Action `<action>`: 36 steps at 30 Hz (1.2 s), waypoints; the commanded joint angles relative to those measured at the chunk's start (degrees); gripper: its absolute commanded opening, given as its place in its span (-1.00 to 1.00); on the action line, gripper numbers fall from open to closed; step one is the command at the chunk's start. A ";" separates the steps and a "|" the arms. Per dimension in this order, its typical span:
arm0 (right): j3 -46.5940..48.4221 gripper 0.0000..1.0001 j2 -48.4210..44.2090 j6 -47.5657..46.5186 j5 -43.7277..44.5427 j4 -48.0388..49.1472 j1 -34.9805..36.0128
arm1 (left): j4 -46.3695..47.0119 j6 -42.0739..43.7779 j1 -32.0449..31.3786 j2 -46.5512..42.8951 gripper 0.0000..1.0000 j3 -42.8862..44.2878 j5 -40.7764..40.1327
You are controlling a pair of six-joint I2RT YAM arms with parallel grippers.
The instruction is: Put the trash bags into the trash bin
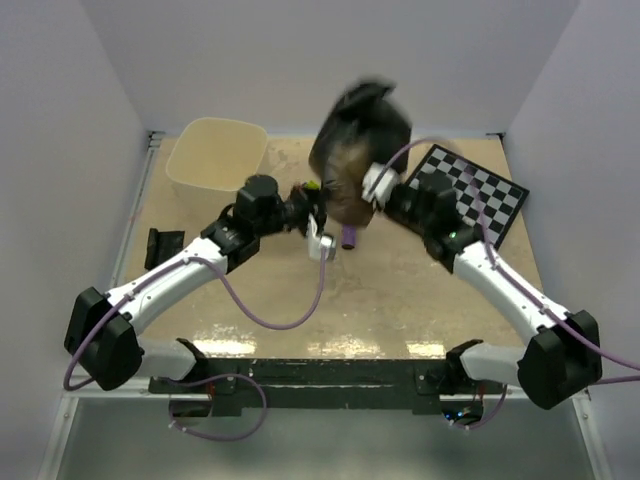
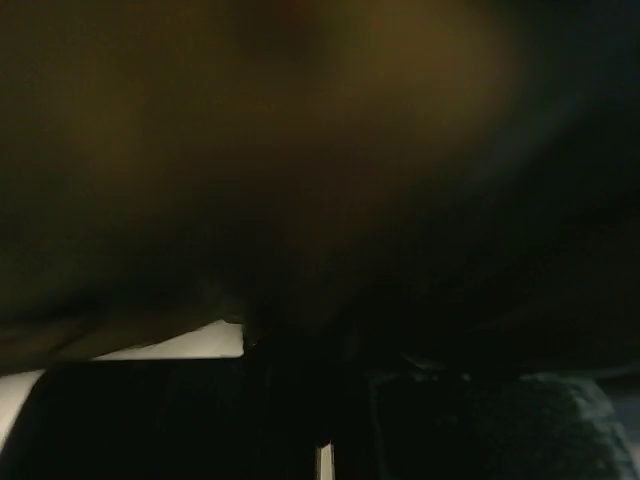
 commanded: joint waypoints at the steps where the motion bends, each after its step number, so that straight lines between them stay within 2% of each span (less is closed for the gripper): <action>1: -12.31 -1.00 -28.13 -2.69 -17.16 -35.71 0.56 | -47.44 -1.89 0.27 -11.82 -1.00 -2.69 17.35; 3: -12.40 -1.00 -37.57 -5.92 -17.86 -35.18 0.74 | -36.86 -16.71 0.27 -15.96 -1.00 -5.76 18.24; 4: -11.88 -1.00 -38.83 -5.23 -17.96 -34.82 0.74 | -30.97 -22.88 0.27 -17.28 -1.00 -7.25 18.07; 5: -11.00 -1.00 -38.32 -4.00 -17.70 -35.08 0.74 | -25.34 -27.21 0.18 -17.73 -1.00 -8.14 17.46; 7: -9.07 -1.00 -32.99 -1.89 -16.82 -37.53 0.74 | -19.95 -37.31 0.18 -17.30 -1.00 -8.76 14.05; 9: -6.87 -1.00 -28.40 3.27 -15.42 -37.90 0.74 | -17.56 -48.03 0.27 -16.07 -1.00 -7.89 8.77; 11: -5.46 -1.00 -25.41 7.32 -13.75 -36.76 0.74 | -17.11 -54.64 0.35 -15.45 -1.00 -6.92 4.11; 16: -8.00 -1.00 -22.77 18.23 -2.51 -22.64 0.65 | -14.12 -65.21 0.88 -13.27 -1.00 -5.08 -7.84; 19: -4.77 -1.00 -14.10 16.49 5.57 -12.53 0.65 | -14.73 -65.40 3.16 -6.59 -1.00 3.07 -14.79; 21: 1.80 -1.00 -5.05 13.17 10.76 -6.20 0.21 | -15.96 -62.78 6.14 0.33 -1.00 11.40 -17.34; 24: 19.35 -1.00 9.80 8.41 14.37 2.07 -1.98 | -15.27 -58.04 11.06 9.65 -1.00 27.74 -21.73; 26: 33.84 -1.00 18.24 6.13 16.05 7.51 -2.69 | -12.56 -51.64 11.60 15.20 -1.00 39.08 -26.64; 28: 47.99 -1.00 25.38 5.94 16.06 13.84 -2.95 | -2.91 -46.08 11.60 19.08 -1.00 48.85 -27.73; 31: 61.92 -1.00 28.83 6.73 14.40 30.69 -2.78 | 14.65 -39.75 10.73 22.77 -1.00 60.02 -25.10; 34: 63.02 -1.00 26.04 9.46 5.29 47.13 -1.91 | 38.45 -31.59 7.57 23.66 -1.00 62.52 -19.31; 36: 55.59 -1.00 22.26 5.09 -0.09 53.92 0.28 | 49.38 -24.13 4.42 24.80 -1.00 62.25 -13.60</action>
